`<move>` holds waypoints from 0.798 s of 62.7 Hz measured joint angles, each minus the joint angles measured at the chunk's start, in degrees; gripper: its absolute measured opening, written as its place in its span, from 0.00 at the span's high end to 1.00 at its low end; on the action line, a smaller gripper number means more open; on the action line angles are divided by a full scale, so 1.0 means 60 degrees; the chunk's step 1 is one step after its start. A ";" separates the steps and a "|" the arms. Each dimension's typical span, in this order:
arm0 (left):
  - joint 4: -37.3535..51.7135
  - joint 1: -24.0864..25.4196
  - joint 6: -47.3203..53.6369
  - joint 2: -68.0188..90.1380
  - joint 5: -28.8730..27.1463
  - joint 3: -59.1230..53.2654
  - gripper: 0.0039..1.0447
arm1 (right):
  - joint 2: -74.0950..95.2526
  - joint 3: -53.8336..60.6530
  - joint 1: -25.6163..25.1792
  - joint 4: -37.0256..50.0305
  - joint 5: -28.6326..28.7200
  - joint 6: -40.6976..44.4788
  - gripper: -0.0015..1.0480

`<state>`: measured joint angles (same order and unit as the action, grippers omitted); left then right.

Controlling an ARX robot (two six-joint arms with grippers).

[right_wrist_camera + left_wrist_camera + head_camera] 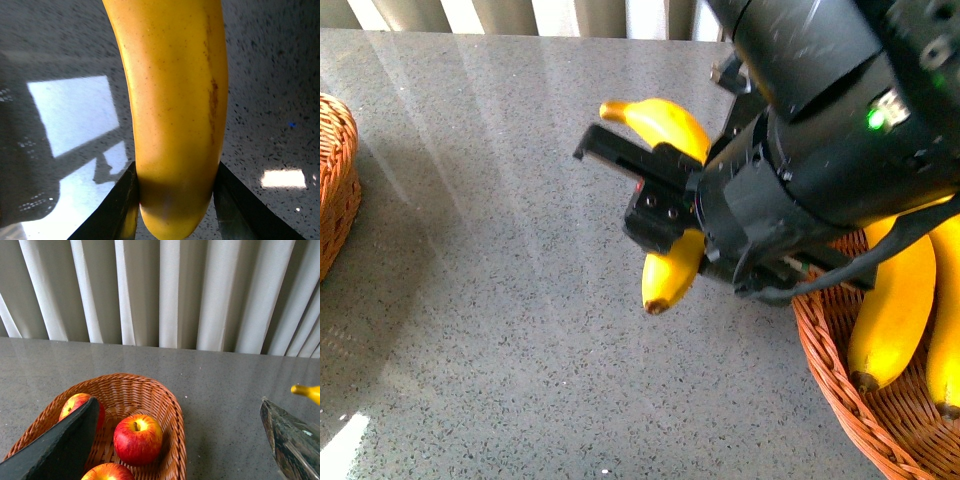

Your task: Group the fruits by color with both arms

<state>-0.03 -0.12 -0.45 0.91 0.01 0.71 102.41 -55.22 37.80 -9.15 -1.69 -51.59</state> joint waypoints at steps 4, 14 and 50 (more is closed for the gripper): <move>0.0004 0.0000 0.0000 0.0000 0.0000 0.0000 0.09 | -0.0295 0.0015 0.0036 0.0146 -0.0128 0.0120 0.69; 0.0000 0.0000 0.0000 0.0000 -0.0004 0.0000 0.09 | -0.0546 -0.0120 -0.0175 0.0568 -0.0284 0.0754 0.69; 0.0004 0.0000 0.0000 0.0000 0.0000 0.0000 0.09 | -0.3548 0.2718 -0.4237 0.0397 0.0433 0.1508 0.69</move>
<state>-0.01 -0.12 -0.45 0.91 0.01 0.71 81.12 -38.92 12.38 -6.76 0.91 -42.54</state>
